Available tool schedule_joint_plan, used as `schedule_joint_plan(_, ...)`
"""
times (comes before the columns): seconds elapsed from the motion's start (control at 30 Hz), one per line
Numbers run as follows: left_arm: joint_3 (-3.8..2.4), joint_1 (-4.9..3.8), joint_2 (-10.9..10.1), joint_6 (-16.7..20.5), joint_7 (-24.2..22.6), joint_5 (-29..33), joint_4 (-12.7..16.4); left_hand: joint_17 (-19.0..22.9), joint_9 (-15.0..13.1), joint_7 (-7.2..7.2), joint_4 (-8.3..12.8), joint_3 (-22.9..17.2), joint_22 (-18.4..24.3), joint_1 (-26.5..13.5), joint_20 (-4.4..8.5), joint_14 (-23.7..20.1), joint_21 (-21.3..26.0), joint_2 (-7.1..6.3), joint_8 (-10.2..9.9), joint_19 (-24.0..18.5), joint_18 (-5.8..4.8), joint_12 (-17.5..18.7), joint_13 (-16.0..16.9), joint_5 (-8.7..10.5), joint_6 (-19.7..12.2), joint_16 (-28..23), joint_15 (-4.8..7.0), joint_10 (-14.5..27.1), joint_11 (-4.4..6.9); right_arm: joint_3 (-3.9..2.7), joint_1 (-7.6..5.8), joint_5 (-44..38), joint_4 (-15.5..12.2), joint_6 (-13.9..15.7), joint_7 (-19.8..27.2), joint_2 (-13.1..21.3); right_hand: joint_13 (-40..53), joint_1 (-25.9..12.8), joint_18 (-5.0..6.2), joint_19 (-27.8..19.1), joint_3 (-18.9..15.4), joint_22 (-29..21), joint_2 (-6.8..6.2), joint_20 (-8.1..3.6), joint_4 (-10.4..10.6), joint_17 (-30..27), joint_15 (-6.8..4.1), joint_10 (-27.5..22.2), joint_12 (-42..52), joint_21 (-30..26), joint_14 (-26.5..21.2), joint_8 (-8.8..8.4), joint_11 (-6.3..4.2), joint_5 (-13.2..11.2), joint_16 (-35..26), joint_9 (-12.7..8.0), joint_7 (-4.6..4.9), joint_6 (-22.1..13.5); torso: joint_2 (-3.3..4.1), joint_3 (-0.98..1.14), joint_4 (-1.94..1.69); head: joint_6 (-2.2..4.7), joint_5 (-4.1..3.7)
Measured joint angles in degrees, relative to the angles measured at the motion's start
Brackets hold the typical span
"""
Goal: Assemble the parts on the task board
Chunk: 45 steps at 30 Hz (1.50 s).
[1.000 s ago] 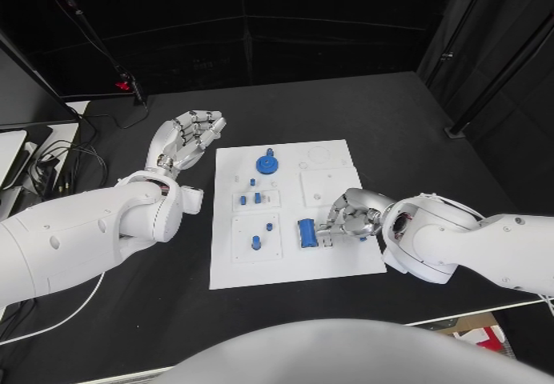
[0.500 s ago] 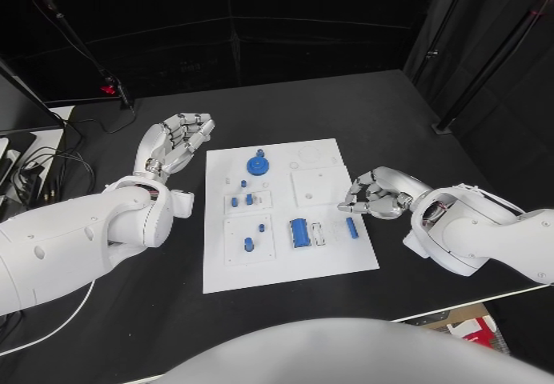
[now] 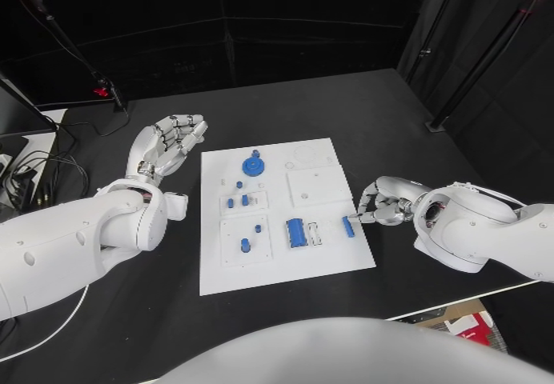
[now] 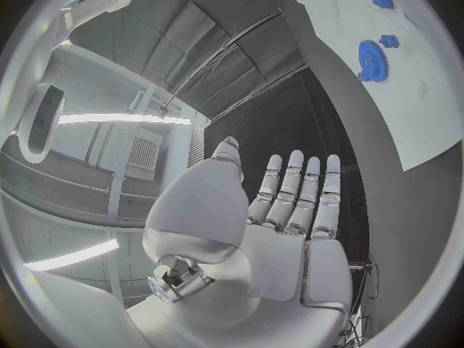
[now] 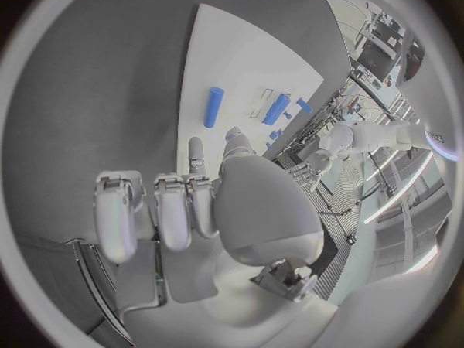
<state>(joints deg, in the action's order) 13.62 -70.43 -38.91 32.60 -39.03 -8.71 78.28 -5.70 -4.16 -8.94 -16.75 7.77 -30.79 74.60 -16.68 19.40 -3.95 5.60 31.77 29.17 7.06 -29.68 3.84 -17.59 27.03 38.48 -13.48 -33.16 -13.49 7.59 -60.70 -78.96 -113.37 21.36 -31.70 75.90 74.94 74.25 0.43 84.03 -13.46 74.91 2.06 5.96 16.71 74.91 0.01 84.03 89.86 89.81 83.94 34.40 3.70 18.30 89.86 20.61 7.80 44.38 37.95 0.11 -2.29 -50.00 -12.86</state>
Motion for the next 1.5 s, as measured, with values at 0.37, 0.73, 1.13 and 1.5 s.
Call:
schedule_joint_plan(0.37, 0.0, 0.02, -0.19, -0.01, 0.0, 0.0, 0.07, 0.0, 0.0, 0.0, 0.0, 0.0, 0.0, 0.0, 0.0, 0.0, 0.0, 0.0, 0.0, 0.0, 0.0, 0.0, 0.0, 0.0, 0.0, 0.0, 0.0, 0.0, 0.0, 0.04, 0.02, -2.98, 0.55, -4.47, -4.17, -1.07, 0.0, 0.0, 0.0, 0.0, 0.0, 0.0, 0.0, 0.0, 0.0, 0.0, 0.0, 0.0, 0.0, 0.0, 0.0, 0.37, 0.0, 0.0, 0.0, 0.06, -0.2, 0.2, 0.04, 0.01, -0.02, 0.0, -0.15)
schedule_joint_plan(0.73, 0.0, 0.02, -0.21, -0.03, 0.0, 0.0, 0.16, 0.05, -0.01, 0.0, 0.0, 0.0, 0.07, 0.23, 0.0, 0.0, 0.0, 0.23, 0.0, 0.0, 0.0, 0.0, 0.0, -0.23, 0.0, 0.0, 0.0, 0.0, 0.0, 0.05, 0.02, -3.09, 0.6, -4.81, -4.34, -1.9, 0.0, -0.98, 0.0, 0.0, 0.0, 0.0, 0.37, 0.0, 0.0, 0.0, 0.0, 0.0, 0.0, 0.0, 0.0, 0.85, 0.0, 0.0, 0.0, 0.13, -0.2, 0.21, 0.07, 0.03, -0.02, 0.0, 0.26)
schedule_joint_plan(1.13, 0.0, 0.02, -0.24, -0.03, 0.0, 0.0, 0.22, 0.08, 0.02, 0.0, 0.0, 0.0, 0.07, 0.23, 0.0, 0.0, 0.0, 0.23, 0.18, 0.0, 0.0, -0.22, 0.01, -0.23, 0.0, 0.17, 0.0, 0.0, 0.0, 0.05, 0.43, -2.62, 1.54, -5.66, -4.27, -3.88, 0.0, -0.98, 0.0, 0.0, 0.15, 0.0, 0.37, -0.01, -0.14, -0.01, 0.0, 0.0, 0.0, 0.0, 0.0, 1.32, -0.01, 0.0, 0.0, 0.12, -0.4, 0.41, 0.08, 0.03, -0.02, 0.0, 0.33)
schedule_joint_plan(1.5, 0.0, 0.02, -0.2, -0.03, 0.0, 0.0, 0.2, 0.11, 0.05, -0.01, 0.0, 0.0, 0.07, 0.23, 0.0, 0.0, 0.0, 0.23, 0.22, 0.0, 0.0, -0.22, 0.01, -0.23, 0.01, 0.23, 0.0, 0.0, 0.0, -0.36, 1.45, -2.96, 2.02, -6.59, -4.72, -5.19, 0.0, -0.19, 0.0, 0.0, 0.31, 0.0, 0.92, -0.01, -0.3, 0.0, -0.01, 0.0, 0.0, 0.0, 0.0, 2.22, -0.01, -0.5, 0.0, 0.52, -0.54, 0.93, 0.04, -0.02, -0.03, 0.0, 0.62)
